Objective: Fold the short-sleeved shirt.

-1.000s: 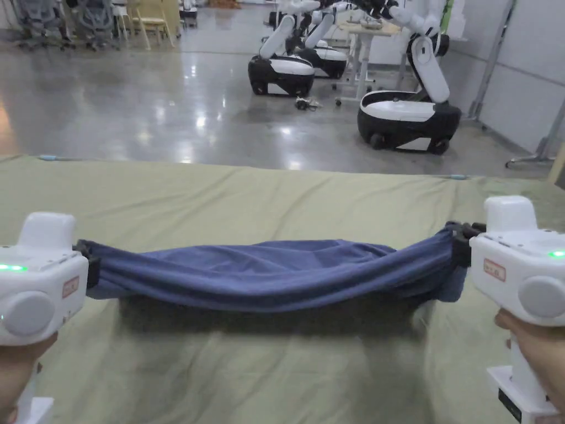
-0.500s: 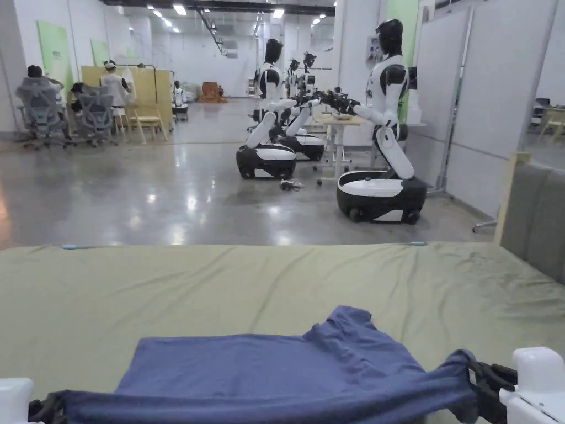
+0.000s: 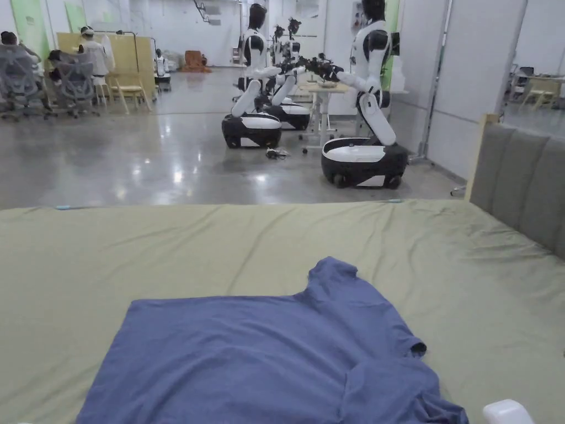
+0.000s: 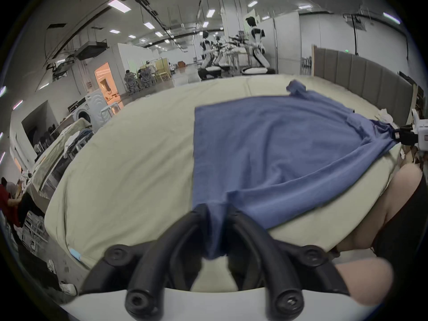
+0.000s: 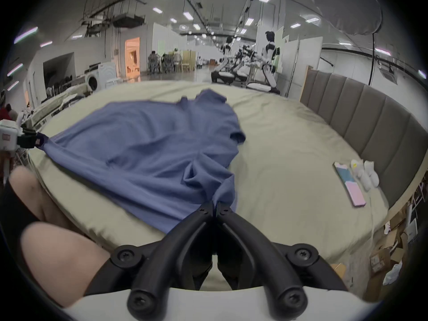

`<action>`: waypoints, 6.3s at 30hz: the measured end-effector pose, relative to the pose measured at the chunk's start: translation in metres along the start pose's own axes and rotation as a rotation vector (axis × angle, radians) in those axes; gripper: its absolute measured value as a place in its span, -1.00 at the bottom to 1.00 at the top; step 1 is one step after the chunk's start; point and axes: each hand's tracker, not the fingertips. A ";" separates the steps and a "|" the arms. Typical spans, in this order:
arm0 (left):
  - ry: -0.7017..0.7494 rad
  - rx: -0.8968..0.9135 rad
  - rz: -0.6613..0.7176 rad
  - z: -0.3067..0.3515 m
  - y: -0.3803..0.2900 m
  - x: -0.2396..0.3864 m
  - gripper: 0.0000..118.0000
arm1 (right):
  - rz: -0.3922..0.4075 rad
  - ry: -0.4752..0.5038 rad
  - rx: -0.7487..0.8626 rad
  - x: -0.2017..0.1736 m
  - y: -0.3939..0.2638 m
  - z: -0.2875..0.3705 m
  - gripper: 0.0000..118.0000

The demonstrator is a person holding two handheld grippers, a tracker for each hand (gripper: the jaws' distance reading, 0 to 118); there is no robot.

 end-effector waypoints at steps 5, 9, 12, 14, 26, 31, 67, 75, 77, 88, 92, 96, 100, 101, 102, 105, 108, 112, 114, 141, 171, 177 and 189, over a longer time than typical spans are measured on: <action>-0.025 0.016 0.153 0.013 -0.015 -0.019 0.76 | -0.025 -0.042 0.059 0.004 -0.020 0.012 0.97; 0.016 0.169 0.172 0.071 -0.013 -0.026 0.74 | -0.105 -0.078 0.206 -0.002 -0.008 0.068 0.91; 0.034 0.320 0.263 0.126 -0.019 -0.020 -0.58 | -0.129 -0.054 0.353 -0.015 -0.004 0.111 -0.64; 0.038 0.370 0.333 0.138 -0.028 -0.012 -1.00 | -0.119 -0.126 0.410 -0.035 0.004 0.130 -1.00; 0.004 0.109 0.229 0.041 -0.024 -0.004 -0.63 | -0.060 -0.061 0.359 -0.052 -0.006 0.112 -1.00; -0.004 0.052 0.194 -0.003 -0.015 -0.005 0.47 | -0.016 -0.078 0.341 -0.054 -0.008 0.110 -1.00; -0.035 0.087 0.175 0.006 0.016 -0.011 -0.97 | -0.016 0.008 0.025 -0.036 0.053 -0.007 -0.87; -0.069 0.095 0.145 0.015 0.073 -0.027 -0.97 | -0.071 0.087 0.035 -0.002 0.102 0.006 -0.88; -0.088 0.064 0.126 0.000 0.101 -0.034 -0.97 | -0.074 0.097 -0.019 0.008 0.128 -0.013 -0.88; -0.085 -0.293 0.055 -0.163 0.142 -0.042 -0.85 | -0.134 0.002 -0.297 0.026 0.165 -0.160 -0.37; -0.022 -0.108 0.092 -0.118 0.131 -0.049 0.72 | -0.279 -0.169 -0.012 0.053 0.148 -0.130 0.78; -0.027 0.107 0.196 -0.026 0.098 -0.055 0.66 | -0.374 -0.028 0.144 0.051 0.110 -0.041 0.44; 0.002 0.130 0.216 0.032 0.050 -0.025 -1.00 | -0.238 -0.064 0.185 0.003 0.059 0.022 -1.00; 0.019 0.152 0.267 0.037 0.037 -0.019 -1.00 | -0.212 -0.115 0.166 0.012 0.059 0.022 -1.00; -0.049 0.124 0.308 0.033 0.027 -0.020 -1.00 | -0.188 -0.086 0.154 0.005 0.050 0.028 -1.00; -0.112 0.029 0.290 0.008 0.016 -0.012 -1.00 | -0.176 -0.080 0.146 -0.023 0.034 0.037 -1.00; -0.032 0.059 0.313 -0.019 0.031 -0.022 -1.00 | -0.160 -0.069 0.129 -0.038 0.028 0.039 -1.00; -0.046 -0.111 0.347 -0.080 0.057 -0.031 0.19 | -0.145 -0.036 0.115 -0.046 0.038 0.036 -1.00; -0.026 -0.152 0.326 -0.106 0.056 -0.025 0.16 | -0.148 -0.023 0.118 -0.049 0.041 0.034 -1.00; -0.108 -0.071 0.266 -0.055 0.063 -0.036 -0.96 | -0.245 0.071 0.014 0.010 0.046 -0.076 -0.90; 0.000 0.315 0.409 0.054 0.090 -0.058 -1.00 | -0.399 -0.032 0.413 0.012 0.088 0.075 -0.61; -0.082 0.199 0.261 -0.101 0.204 -0.056 -1.00 | -0.299 0.021 0.375 -0.007 0.149 0.026 -1.00; -0.077 -0.167 0.227 -0.272 0.214 -0.036 -0.67 | -0.207 0.077 0.179 0.000 0.173 -0.047 -0.82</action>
